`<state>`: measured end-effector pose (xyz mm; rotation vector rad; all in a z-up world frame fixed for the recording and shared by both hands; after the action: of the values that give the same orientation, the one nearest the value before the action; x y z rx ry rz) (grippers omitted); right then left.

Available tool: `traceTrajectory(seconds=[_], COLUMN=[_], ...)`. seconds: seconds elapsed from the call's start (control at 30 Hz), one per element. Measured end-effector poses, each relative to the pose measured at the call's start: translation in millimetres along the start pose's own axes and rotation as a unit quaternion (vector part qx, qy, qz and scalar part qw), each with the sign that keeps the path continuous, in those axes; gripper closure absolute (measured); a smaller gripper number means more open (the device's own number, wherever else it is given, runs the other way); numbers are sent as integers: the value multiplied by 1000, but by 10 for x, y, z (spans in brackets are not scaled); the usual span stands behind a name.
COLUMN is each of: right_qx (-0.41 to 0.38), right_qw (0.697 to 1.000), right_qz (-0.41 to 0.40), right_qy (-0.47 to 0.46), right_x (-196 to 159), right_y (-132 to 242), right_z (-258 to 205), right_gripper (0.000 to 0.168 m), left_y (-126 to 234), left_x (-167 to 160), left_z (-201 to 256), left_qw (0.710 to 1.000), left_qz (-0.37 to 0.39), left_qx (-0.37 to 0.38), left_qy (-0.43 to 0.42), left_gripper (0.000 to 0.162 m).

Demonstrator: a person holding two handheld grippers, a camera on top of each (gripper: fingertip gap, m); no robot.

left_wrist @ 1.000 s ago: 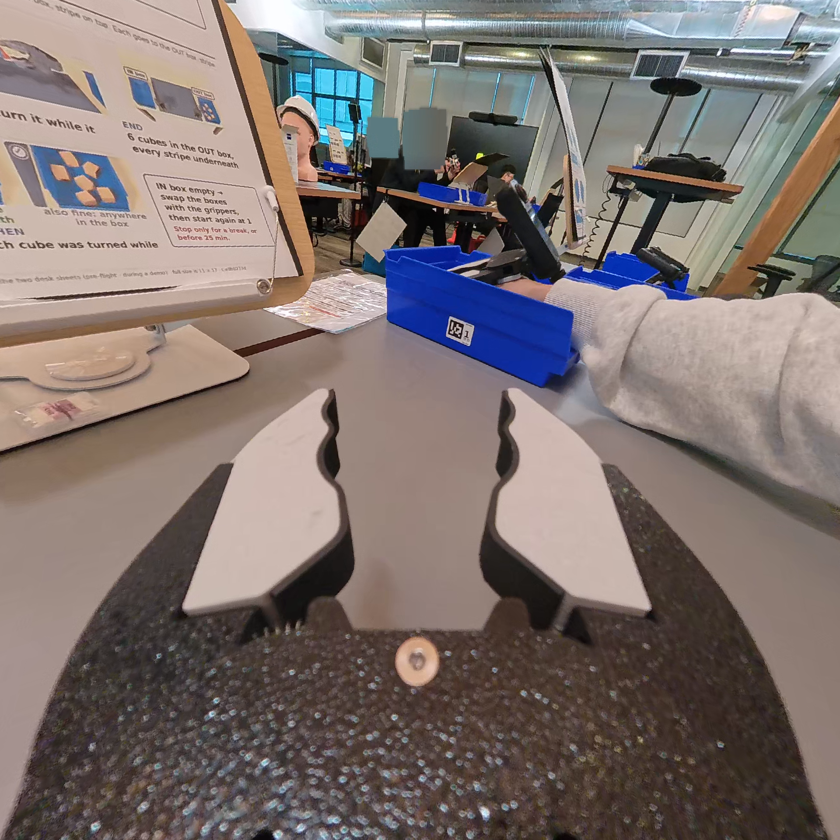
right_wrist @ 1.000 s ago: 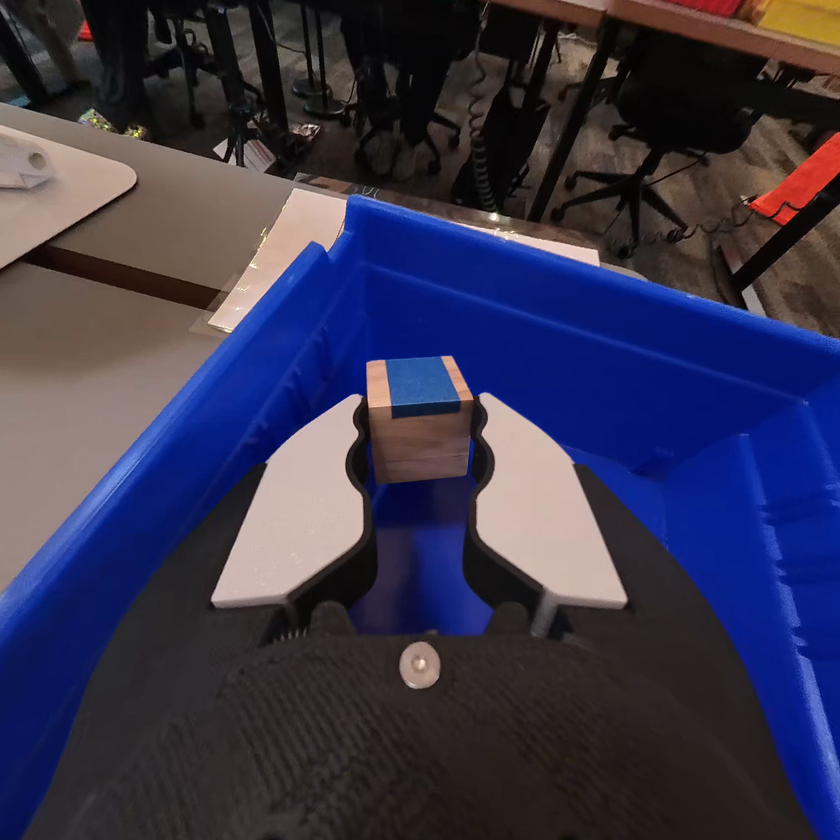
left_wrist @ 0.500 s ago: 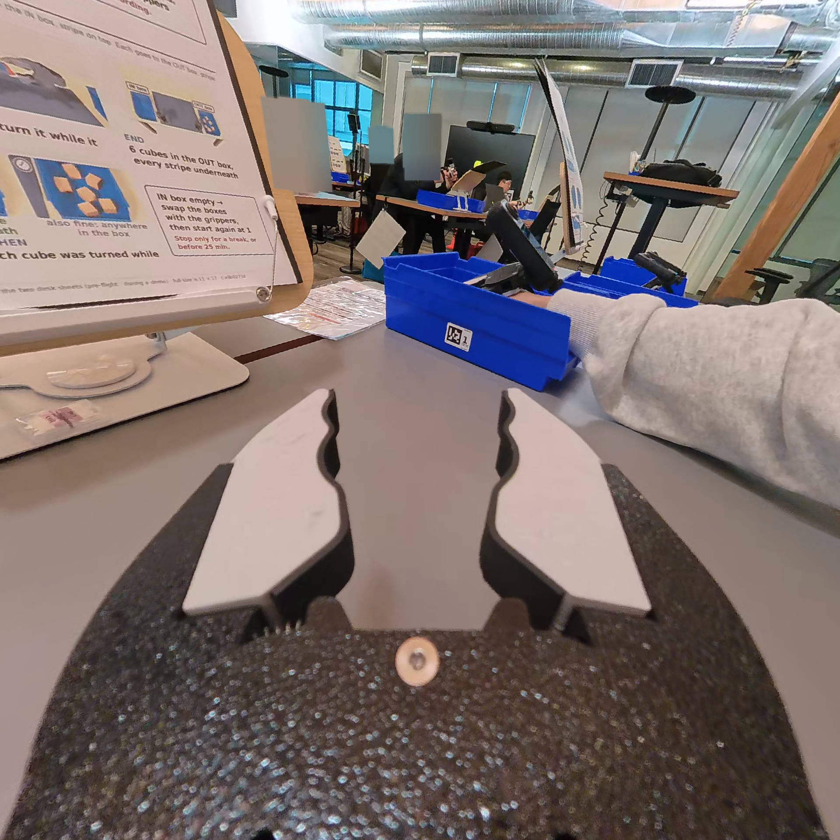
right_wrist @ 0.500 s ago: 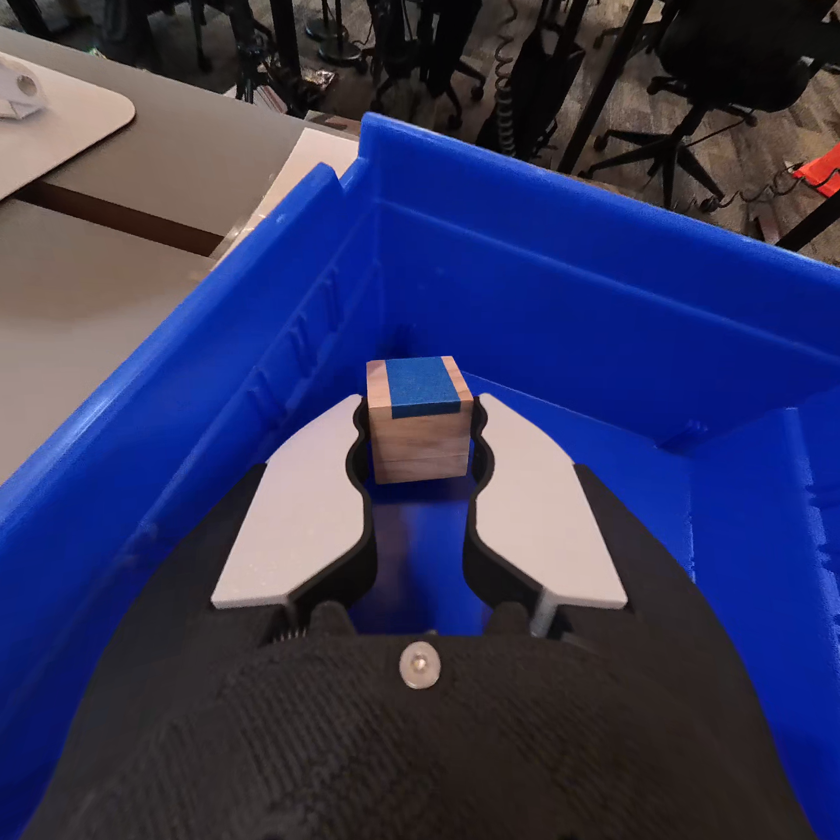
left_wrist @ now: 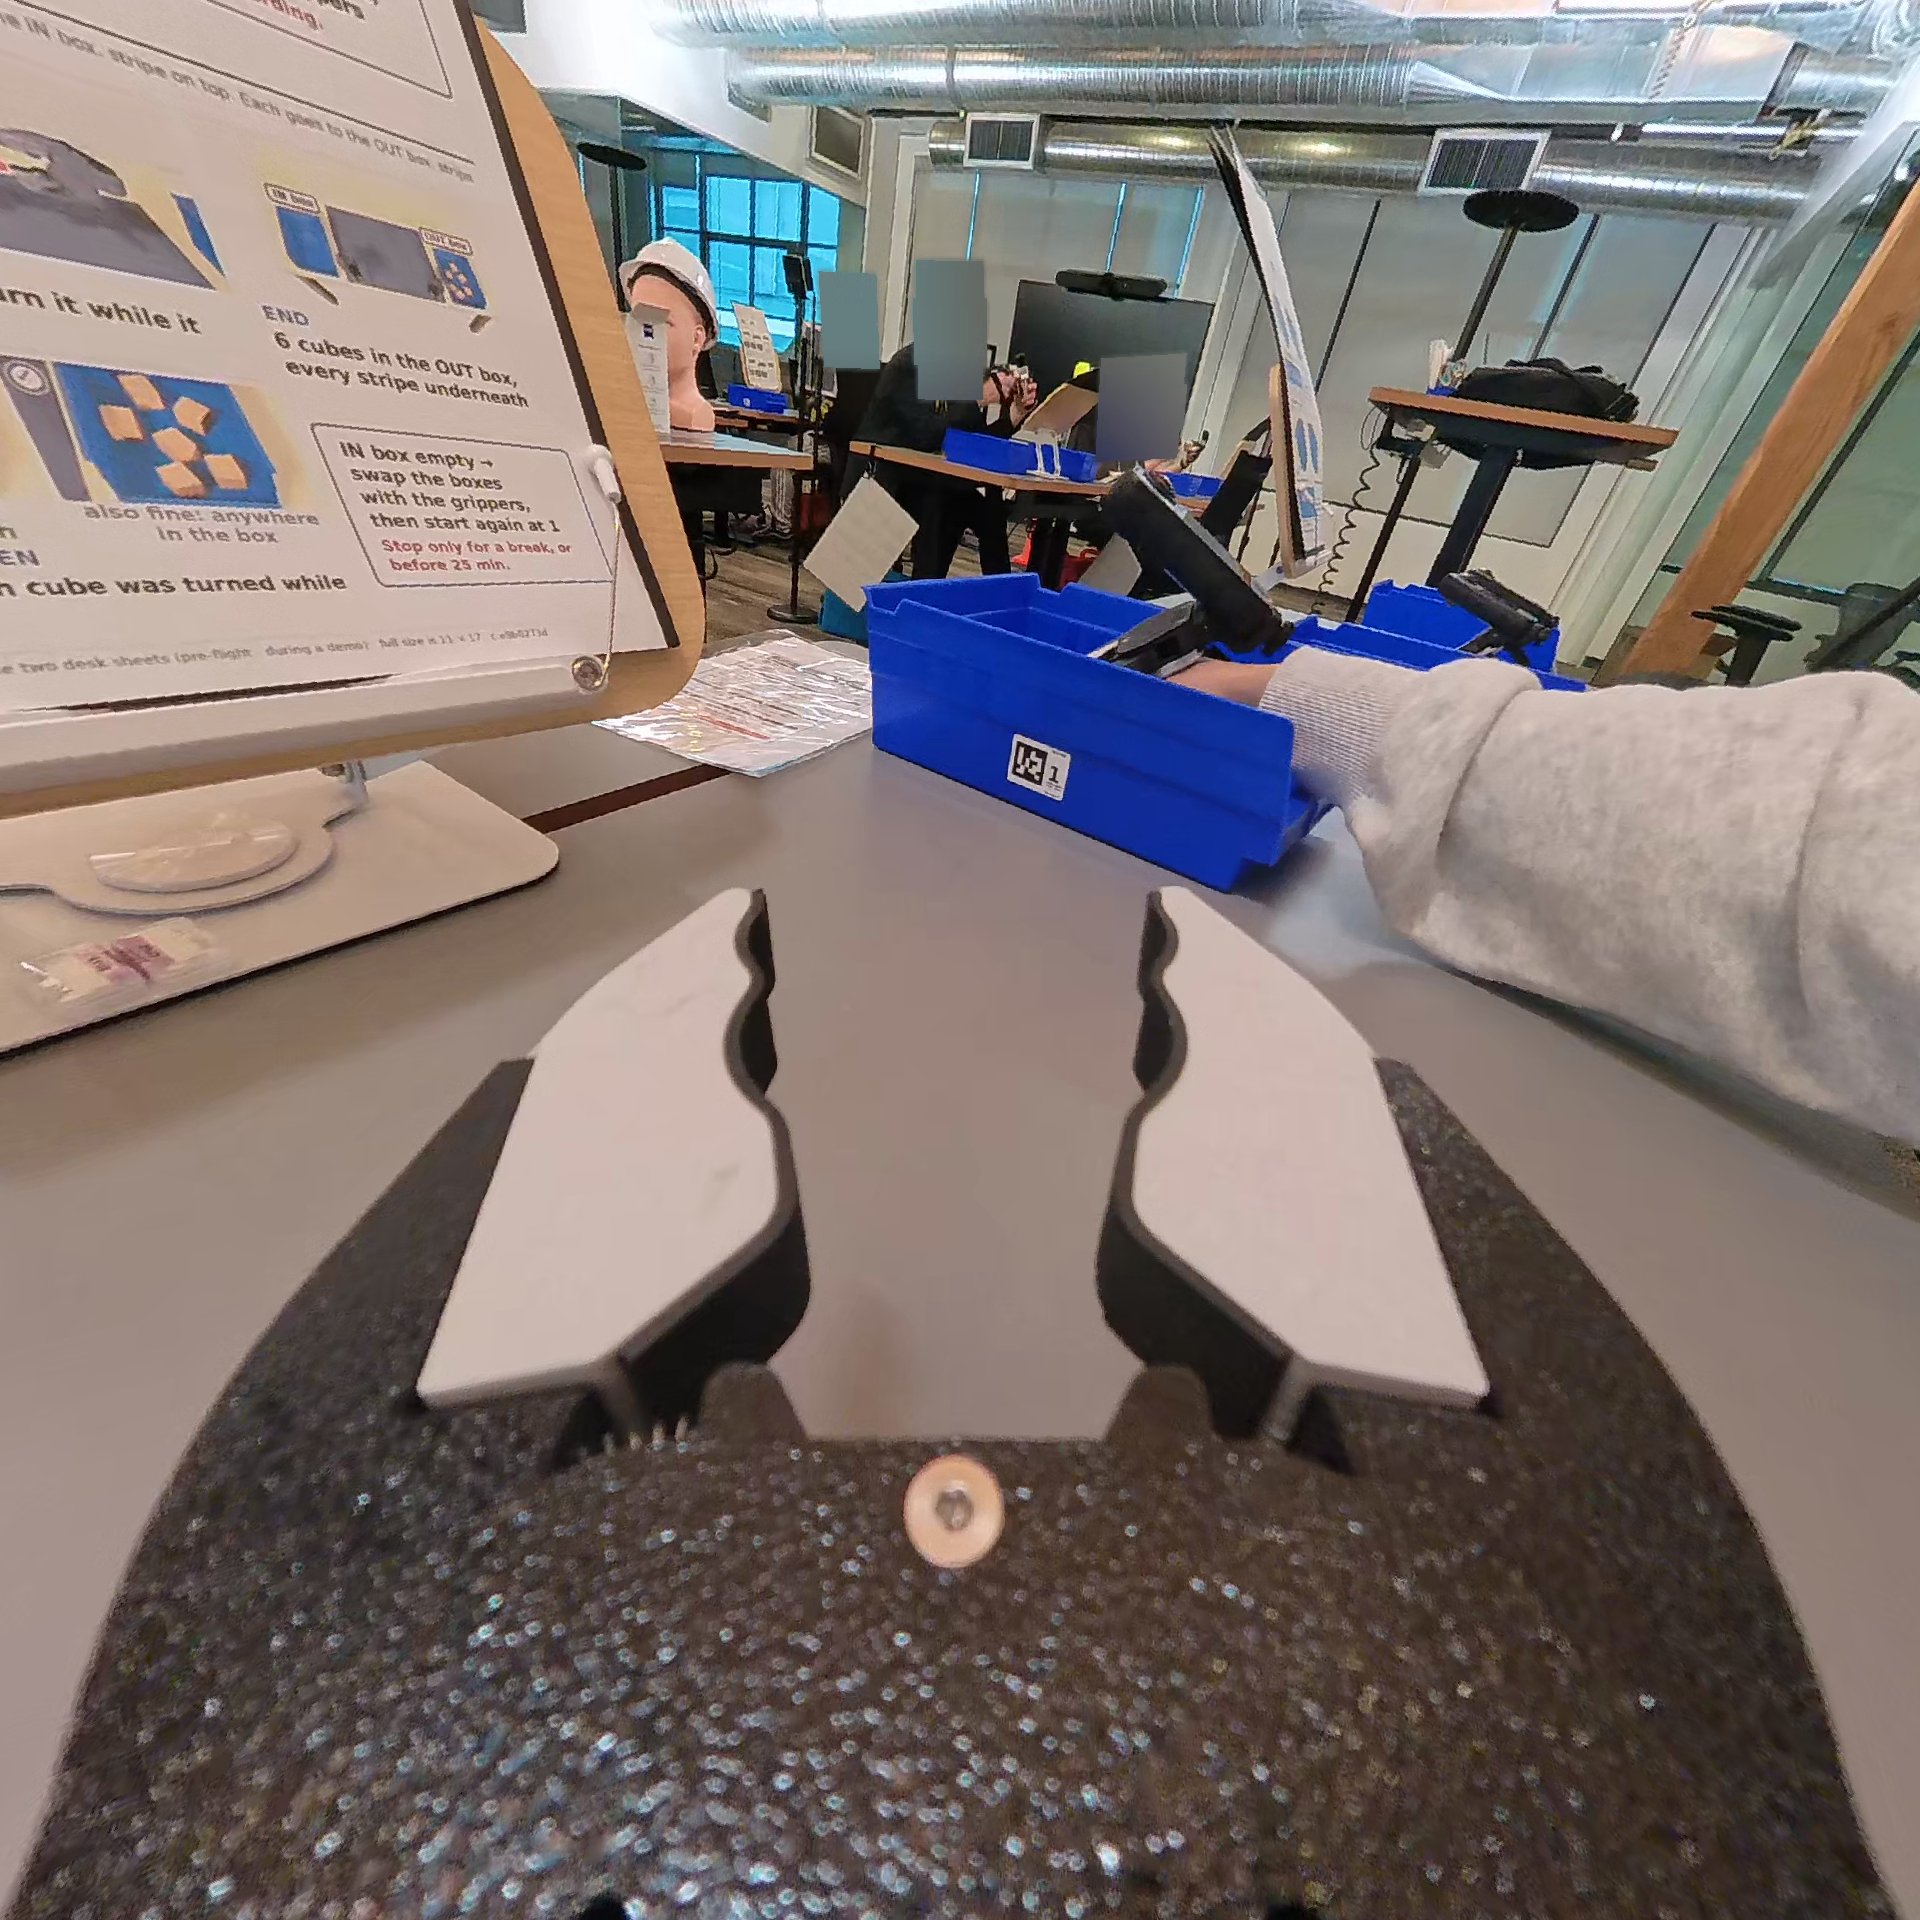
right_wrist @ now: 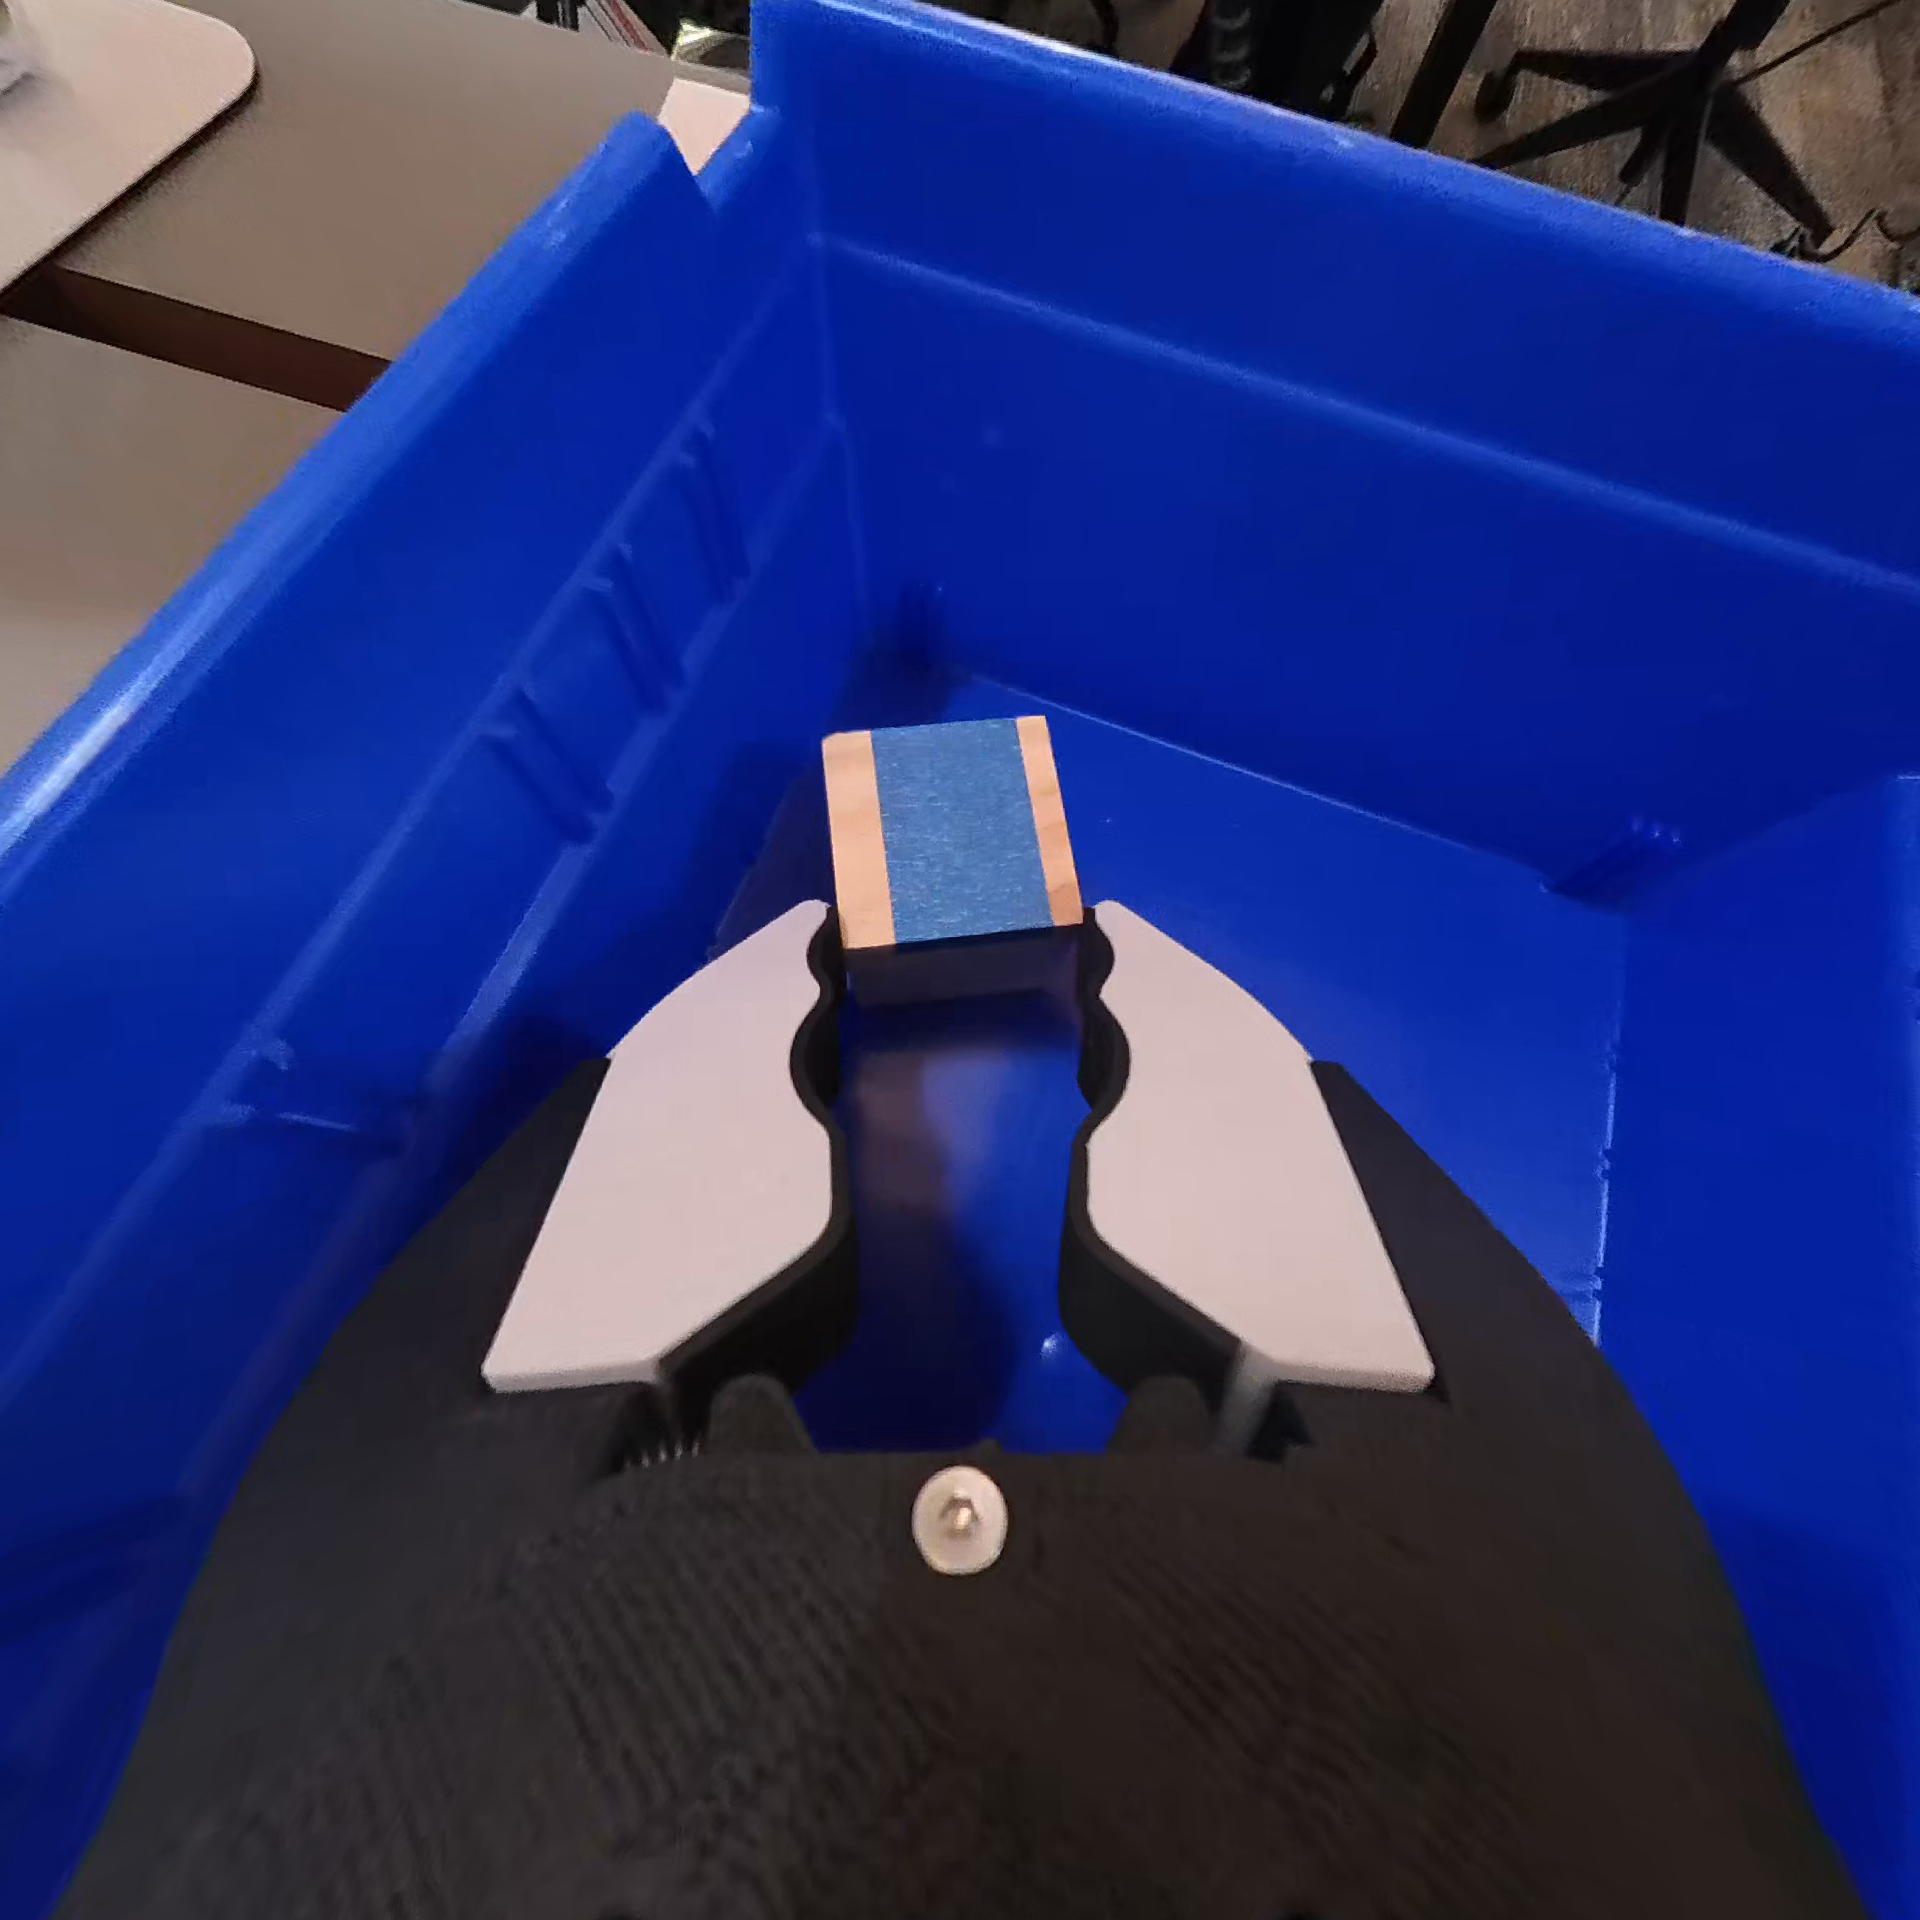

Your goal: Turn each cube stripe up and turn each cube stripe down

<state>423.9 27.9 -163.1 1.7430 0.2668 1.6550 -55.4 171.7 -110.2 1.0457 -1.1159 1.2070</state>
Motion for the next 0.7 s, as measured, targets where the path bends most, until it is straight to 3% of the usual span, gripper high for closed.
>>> traceTrajectory(seconds=[0.27,0.4,0.5,0.63,0.7], right_qx=[-3,-37,-75,-129,-110], right_qw=[1000,999,995,982,978], right_qz=[-2,23,56,135,170], right_qy=[17,20,18,30,46], right_x=[29,154,386,784,971], right_y=[18,156,458,1092,1387], right_z=[-18,39,143,121,-99], right_gripper=[122,95,77,68,65], left_y=[8,15,49,165,259], left_x=[13,26,74,225,321], left_z=[1,2,-3,-47,-98], left_qw=[1000,1000,1000,999,998], left_qz=[4,6,13,27,34], left_qx=[-2,-3,4,23,47], left_qy=[2,2,-2,-5,-5], left_gripper=[95,93,92,91,91])
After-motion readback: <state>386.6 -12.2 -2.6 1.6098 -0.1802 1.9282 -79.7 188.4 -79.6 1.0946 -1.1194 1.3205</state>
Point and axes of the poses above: each gripper's, where its closed fingertips meet, y back along the fingers, x out of its top, z = x × y across the jaws, the point moved 9 cm from there along y, back along the fingers
